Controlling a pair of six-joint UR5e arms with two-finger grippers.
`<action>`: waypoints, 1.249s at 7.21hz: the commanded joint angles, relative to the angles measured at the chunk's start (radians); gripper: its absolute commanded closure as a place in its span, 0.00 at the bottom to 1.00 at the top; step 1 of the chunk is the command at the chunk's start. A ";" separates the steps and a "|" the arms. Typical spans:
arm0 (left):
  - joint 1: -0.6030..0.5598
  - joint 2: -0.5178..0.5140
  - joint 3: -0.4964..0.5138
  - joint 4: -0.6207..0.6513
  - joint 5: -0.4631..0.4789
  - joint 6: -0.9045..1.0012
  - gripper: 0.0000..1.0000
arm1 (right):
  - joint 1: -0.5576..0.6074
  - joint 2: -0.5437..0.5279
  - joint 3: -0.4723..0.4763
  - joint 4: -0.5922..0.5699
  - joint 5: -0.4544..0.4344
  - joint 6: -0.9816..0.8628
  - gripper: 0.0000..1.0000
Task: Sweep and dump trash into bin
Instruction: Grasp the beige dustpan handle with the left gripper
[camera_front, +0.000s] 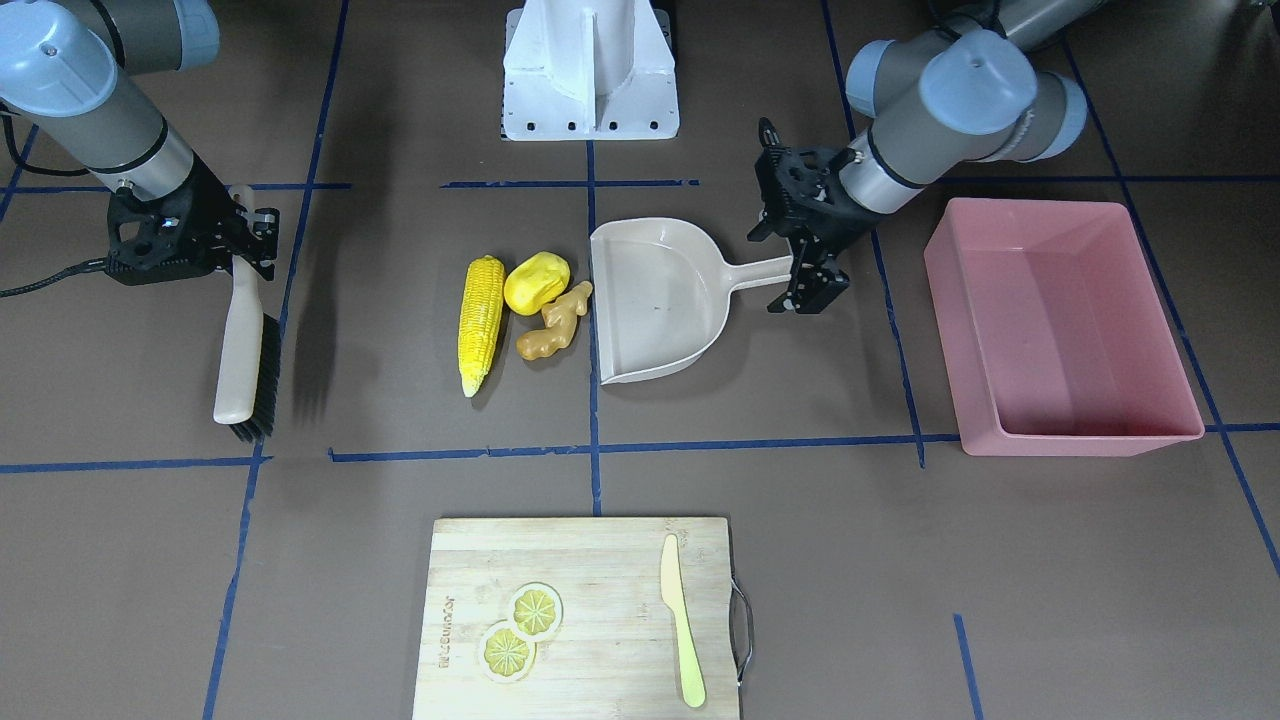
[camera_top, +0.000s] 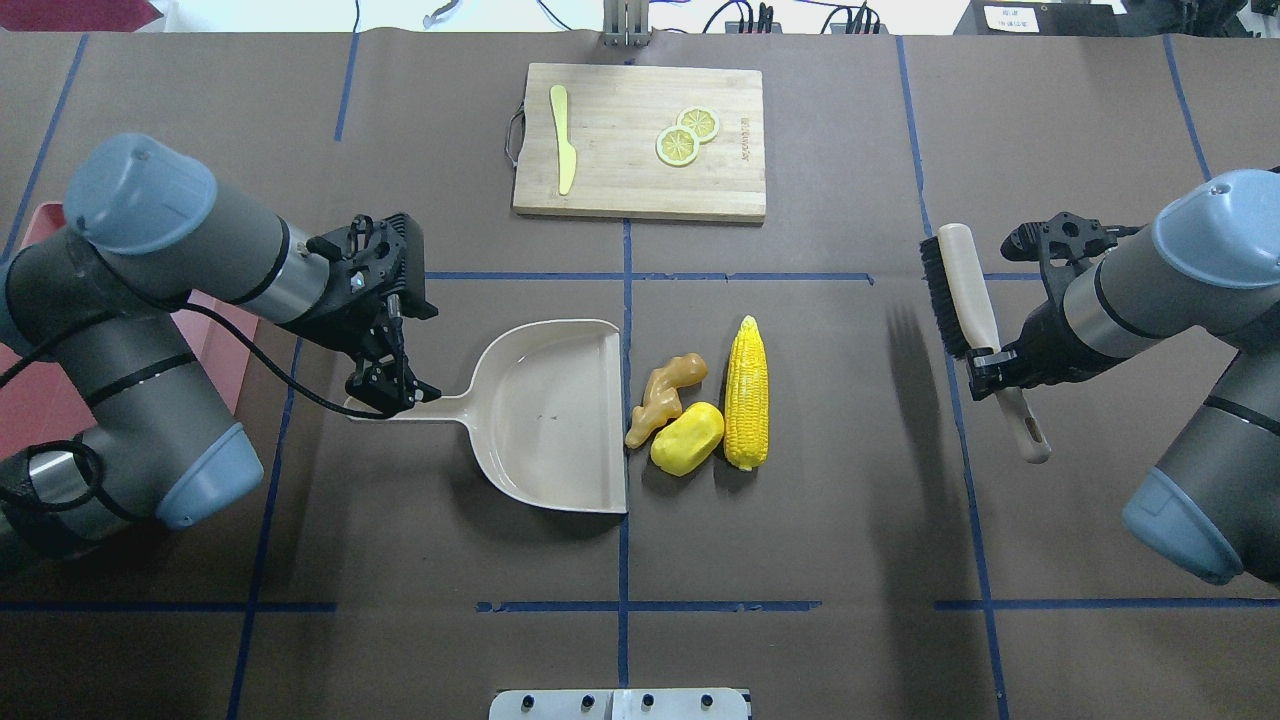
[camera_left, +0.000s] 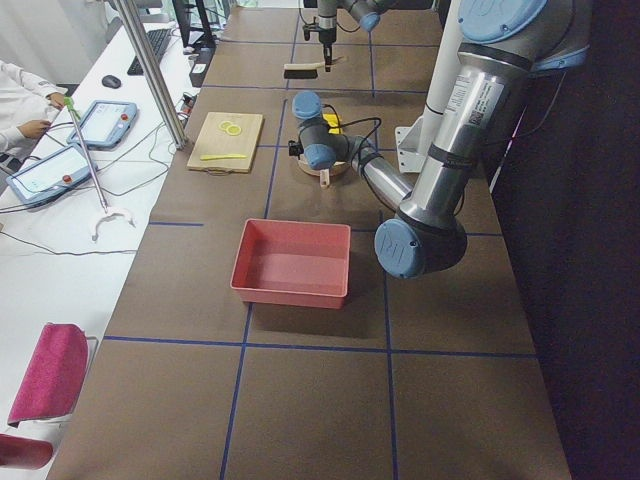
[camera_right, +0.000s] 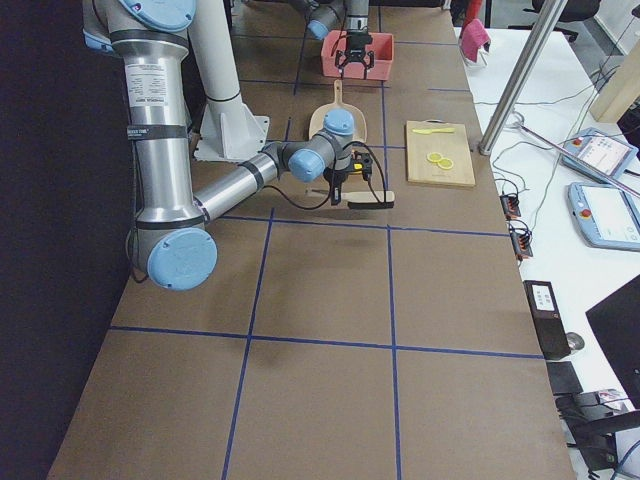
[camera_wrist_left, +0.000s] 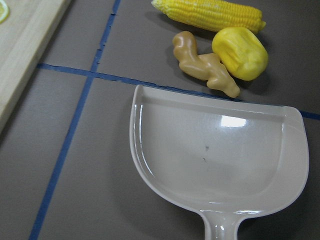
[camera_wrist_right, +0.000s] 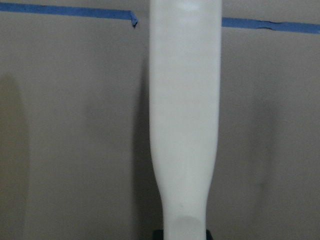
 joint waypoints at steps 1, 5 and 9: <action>0.053 0.004 0.013 0.000 0.012 0.003 0.00 | -0.003 -0.003 0.000 -0.001 0.000 0.000 1.00; 0.079 0.004 0.036 -0.002 0.012 0.003 0.00 | -0.003 -0.004 0.000 0.001 -0.002 0.000 1.00; 0.113 0.004 0.097 -0.005 0.012 0.005 0.00 | -0.001 -0.006 0.000 0.001 -0.002 0.000 1.00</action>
